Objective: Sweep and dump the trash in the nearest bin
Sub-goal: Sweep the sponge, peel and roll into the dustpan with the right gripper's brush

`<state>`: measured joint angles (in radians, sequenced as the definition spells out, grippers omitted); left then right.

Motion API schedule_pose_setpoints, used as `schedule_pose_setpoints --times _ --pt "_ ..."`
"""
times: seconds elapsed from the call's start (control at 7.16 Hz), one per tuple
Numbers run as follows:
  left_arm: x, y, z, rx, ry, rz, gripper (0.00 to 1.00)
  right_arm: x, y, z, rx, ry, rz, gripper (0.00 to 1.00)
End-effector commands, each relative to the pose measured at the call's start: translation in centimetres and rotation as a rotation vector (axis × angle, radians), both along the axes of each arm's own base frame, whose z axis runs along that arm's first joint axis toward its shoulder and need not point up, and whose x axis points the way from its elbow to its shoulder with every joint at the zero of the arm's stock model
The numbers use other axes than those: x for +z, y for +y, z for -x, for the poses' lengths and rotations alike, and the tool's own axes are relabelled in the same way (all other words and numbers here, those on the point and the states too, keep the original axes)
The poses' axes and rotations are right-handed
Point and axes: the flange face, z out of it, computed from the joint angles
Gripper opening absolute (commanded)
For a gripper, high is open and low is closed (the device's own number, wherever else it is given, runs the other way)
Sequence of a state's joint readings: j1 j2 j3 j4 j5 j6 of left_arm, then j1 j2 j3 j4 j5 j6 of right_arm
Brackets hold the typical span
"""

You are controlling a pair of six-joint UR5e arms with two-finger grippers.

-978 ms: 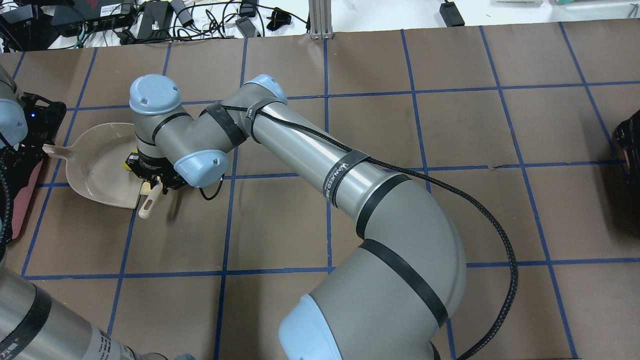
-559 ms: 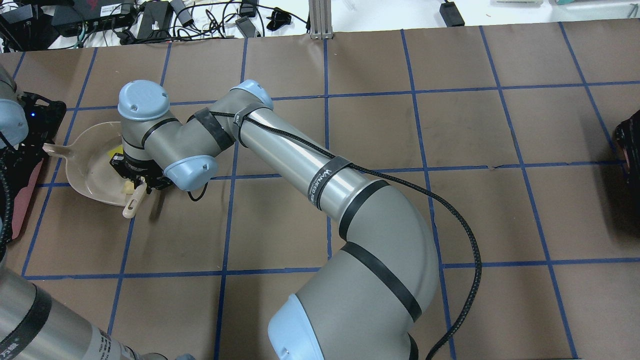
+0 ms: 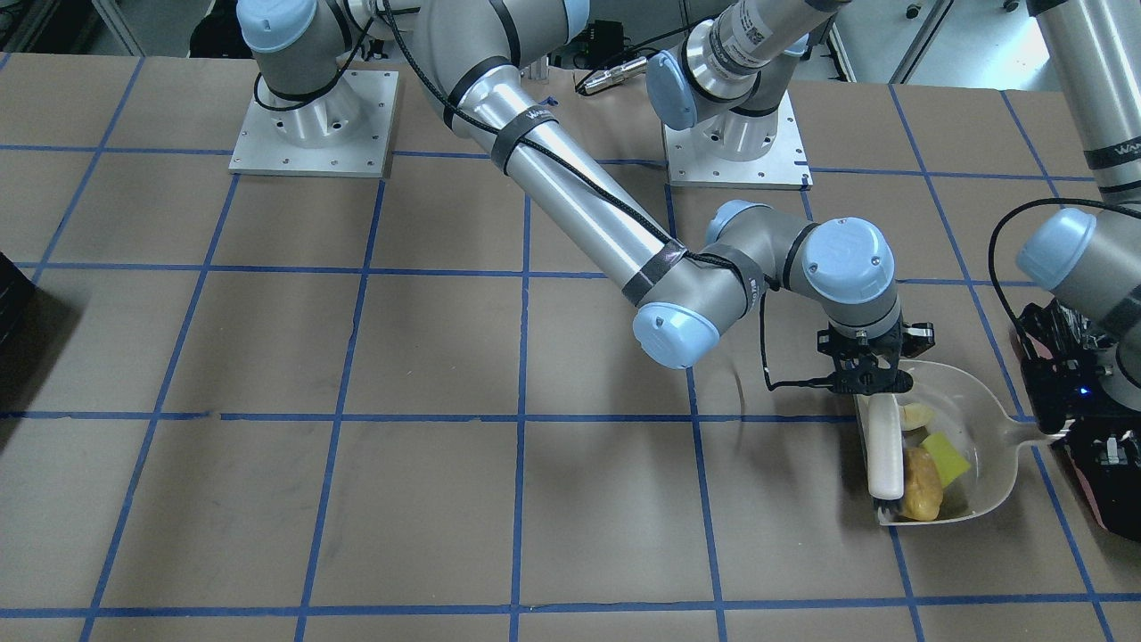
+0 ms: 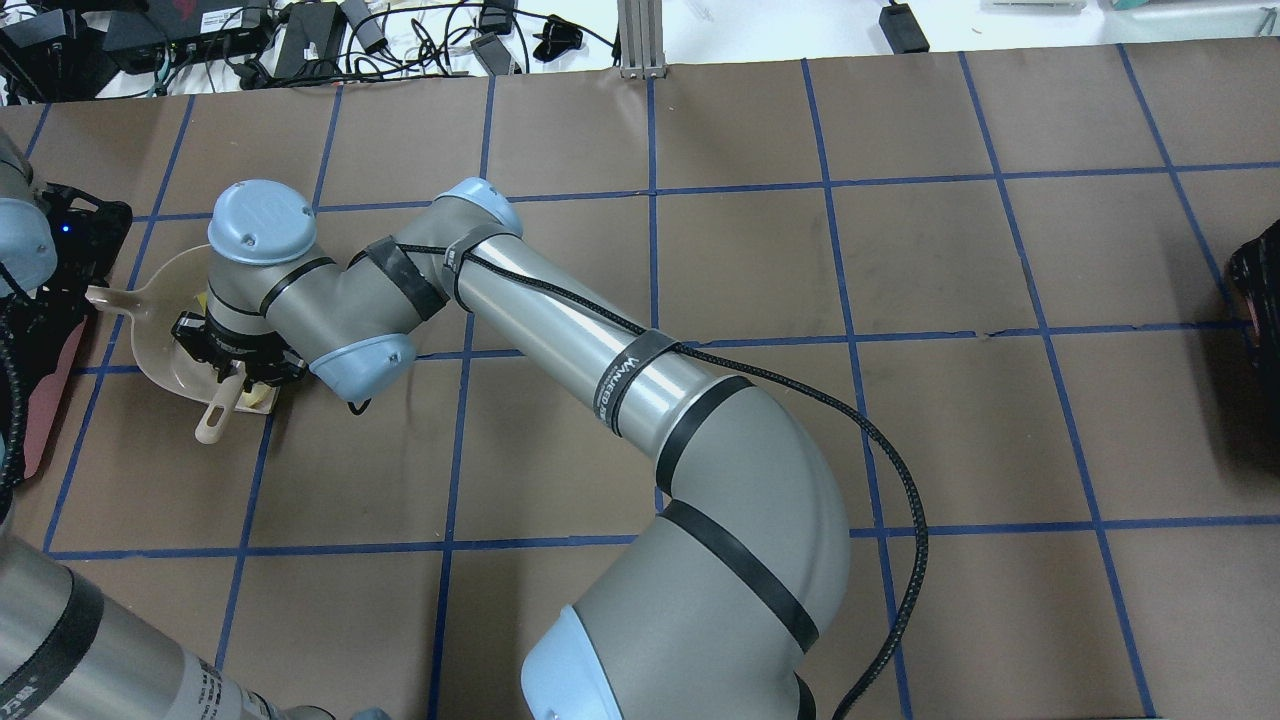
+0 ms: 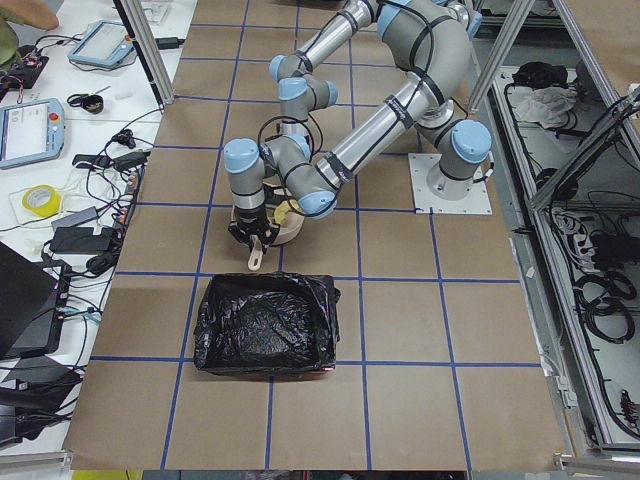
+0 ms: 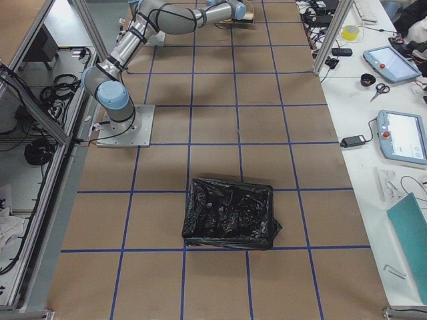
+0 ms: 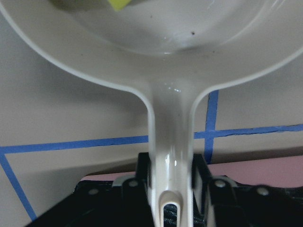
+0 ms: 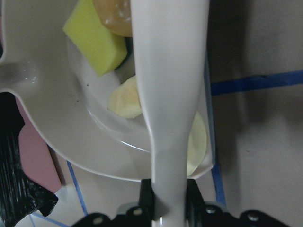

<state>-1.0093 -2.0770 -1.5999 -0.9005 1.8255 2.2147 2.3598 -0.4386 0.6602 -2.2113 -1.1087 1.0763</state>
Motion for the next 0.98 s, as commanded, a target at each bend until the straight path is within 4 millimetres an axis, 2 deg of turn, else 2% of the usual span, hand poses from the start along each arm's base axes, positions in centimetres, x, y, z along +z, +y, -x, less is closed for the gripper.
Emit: schedule_pose_setpoints --times 0.0,0.28,0.56,0.7,0.84 --pt "0.0 -0.1 0.2 0.016 0.000 0.006 0.00 -0.4 0.5 -0.9 -0.008 -0.081 0.032 0.00" --pt "0.1 -0.1 0.2 0.018 -0.001 0.010 0.00 -0.2 0.8 -1.3 -0.024 -0.119 0.018 0.00" --pt "0.2 -0.1 0.2 0.016 0.001 0.012 0.00 1.7 1.1 -1.5 -0.091 -0.191 -0.006 0.00" --pt "0.2 -0.2 0.3 0.020 0.006 0.017 0.00 1.8 1.1 -1.4 -0.096 -0.190 -0.011 0.00" --pt "0.3 -0.2 0.3 0.019 0.010 0.021 0.00 4.0 1.1 -1.2 -0.100 -0.201 0.003 0.00"
